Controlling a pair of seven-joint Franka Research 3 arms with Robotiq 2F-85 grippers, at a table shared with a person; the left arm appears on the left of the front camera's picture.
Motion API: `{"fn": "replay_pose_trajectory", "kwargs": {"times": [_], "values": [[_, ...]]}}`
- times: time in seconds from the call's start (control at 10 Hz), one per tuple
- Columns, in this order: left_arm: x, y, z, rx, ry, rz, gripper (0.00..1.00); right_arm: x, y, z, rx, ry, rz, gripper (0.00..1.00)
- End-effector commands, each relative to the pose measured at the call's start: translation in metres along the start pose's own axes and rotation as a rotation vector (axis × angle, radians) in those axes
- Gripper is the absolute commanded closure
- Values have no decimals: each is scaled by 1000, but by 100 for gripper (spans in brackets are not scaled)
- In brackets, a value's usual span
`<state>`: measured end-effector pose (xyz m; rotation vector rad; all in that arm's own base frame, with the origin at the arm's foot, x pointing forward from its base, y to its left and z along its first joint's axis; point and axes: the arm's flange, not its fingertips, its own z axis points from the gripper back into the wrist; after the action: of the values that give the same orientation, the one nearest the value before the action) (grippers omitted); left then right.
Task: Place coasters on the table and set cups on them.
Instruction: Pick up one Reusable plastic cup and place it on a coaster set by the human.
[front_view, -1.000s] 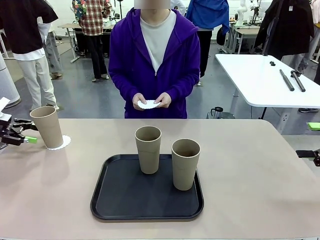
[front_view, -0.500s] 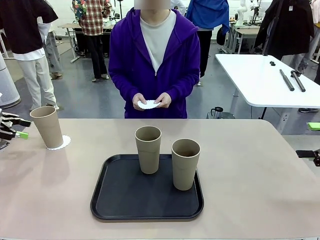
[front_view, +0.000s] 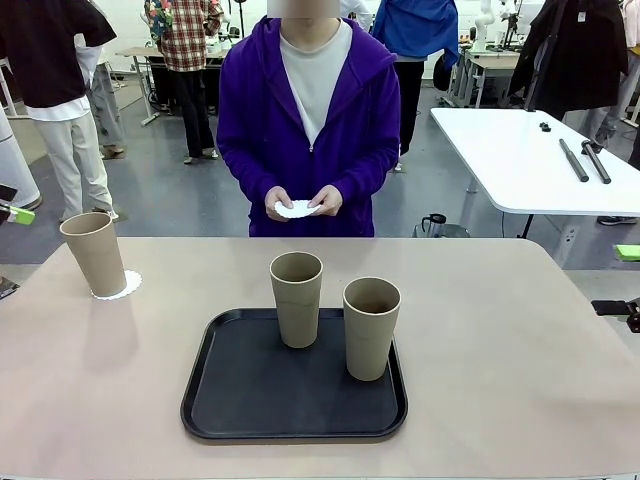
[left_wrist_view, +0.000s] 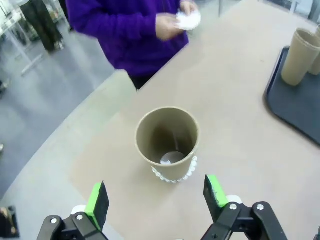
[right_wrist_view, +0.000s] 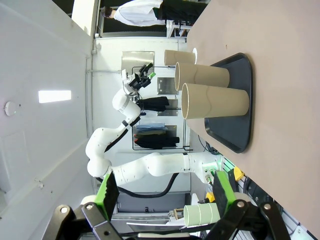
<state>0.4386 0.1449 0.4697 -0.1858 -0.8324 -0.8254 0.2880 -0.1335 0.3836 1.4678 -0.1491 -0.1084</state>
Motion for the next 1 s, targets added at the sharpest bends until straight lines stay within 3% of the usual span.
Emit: {"fn": "replay_pose_trajectory", "kwargs": {"times": [0.0, 0.3, 0.5, 0.6, 0.9], "values": [[27, -26, 11, -18, 174, 81, 0, 1, 1, 0, 11, -9, 6, 0], [62, -69, 29, 36, 389, 56, 0, 1, 1, 0, 11, -9, 6, 0], [68, -87, 34, 13, 445, 42, 0, 1, 1, 0, 11, -9, 6, 0], [60, -63, 25, 70, 384, 55, 0, 1, 1, 0, 11, -9, 6, 0], [60, -63, 25, 70, 384, 55, 0, 1, 1, 0, 11, -9, 6, 0]]}}
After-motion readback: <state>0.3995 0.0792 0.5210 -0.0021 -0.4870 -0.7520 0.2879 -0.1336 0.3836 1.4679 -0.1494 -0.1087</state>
